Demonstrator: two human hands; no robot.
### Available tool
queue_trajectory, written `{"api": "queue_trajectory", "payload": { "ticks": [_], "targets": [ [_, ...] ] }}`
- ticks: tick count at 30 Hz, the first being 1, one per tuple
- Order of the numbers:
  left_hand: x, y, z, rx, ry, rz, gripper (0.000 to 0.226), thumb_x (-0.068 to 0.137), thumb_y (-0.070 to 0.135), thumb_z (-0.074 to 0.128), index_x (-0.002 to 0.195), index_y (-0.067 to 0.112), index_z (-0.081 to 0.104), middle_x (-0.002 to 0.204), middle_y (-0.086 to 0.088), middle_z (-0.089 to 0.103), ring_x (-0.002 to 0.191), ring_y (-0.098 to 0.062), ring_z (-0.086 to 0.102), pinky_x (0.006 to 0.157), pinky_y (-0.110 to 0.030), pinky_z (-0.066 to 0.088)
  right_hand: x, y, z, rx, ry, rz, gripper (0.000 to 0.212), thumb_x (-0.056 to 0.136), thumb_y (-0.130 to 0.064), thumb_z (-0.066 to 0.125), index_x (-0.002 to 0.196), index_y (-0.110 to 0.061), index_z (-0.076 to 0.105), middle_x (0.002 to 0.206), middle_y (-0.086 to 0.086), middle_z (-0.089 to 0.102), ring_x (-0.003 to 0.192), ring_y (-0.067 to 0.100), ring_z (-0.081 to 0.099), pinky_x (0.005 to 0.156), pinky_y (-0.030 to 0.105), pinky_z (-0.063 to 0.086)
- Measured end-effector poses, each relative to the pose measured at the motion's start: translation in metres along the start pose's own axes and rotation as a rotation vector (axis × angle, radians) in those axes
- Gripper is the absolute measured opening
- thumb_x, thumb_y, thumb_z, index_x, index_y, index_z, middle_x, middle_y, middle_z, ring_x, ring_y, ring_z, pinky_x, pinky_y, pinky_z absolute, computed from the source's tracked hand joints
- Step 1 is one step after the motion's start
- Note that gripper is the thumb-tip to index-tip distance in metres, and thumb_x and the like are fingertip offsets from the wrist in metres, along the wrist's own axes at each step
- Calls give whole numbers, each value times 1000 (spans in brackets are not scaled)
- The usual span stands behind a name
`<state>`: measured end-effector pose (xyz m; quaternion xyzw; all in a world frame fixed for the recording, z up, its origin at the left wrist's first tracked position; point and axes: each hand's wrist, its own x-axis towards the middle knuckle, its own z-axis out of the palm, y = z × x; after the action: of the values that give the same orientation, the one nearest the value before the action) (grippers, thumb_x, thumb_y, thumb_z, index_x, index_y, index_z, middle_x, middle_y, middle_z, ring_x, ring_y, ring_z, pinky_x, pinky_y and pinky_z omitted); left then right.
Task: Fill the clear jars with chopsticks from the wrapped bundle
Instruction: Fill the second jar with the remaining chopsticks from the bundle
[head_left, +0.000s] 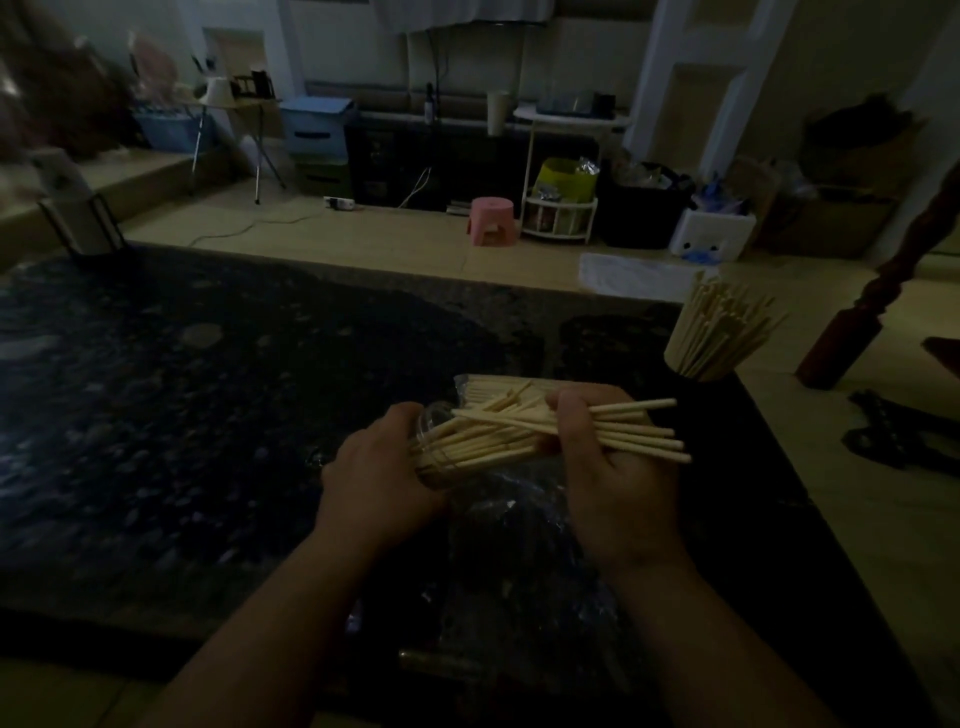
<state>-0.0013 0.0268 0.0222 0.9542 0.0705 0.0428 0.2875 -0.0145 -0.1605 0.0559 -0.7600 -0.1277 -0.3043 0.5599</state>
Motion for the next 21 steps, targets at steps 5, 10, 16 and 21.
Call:
{"api": "queue_trajectory", "payload": {
  "ticks": [5,10,16,21],
  "targets": [
    [-2,1,-1,5,-17,36,76,59,53,76,124,45,39,111,11,58,103,-18,57,88,-46,50,3,9,-4,18,54,235,22,93,-39,57,73,-32,64,70,-7,67,70,7,66,66,26,53],
    [-2,3,-2,-26,4,76,74,59,54,76,124,44,40,106,13,59,99,-16,58,86,-45,51,7,10,-5,13,85,335,17,93,-29,59,78,-27,66,77,-9,67,72,-3,63,63,10,47],
    [-2,2,2,-24,21,101,74,57,52,76,121,48,39,108,15,60,100,-15,59,86,-46,51,9,14,-3,24,52,432,9,82,-30,73,89,-26,68,88,-12,67,80,-4,62,64,7,45],
    [-2,3,2,-26,30,104,74,57,54,76,120,46,39,105,18,59,98,-12,59,85,-45,52,11,9,-5,95,216,417,33,80,-24,76,103,-25,53,87,-6,60,78,5,59,68,21,47]
  ]
}}
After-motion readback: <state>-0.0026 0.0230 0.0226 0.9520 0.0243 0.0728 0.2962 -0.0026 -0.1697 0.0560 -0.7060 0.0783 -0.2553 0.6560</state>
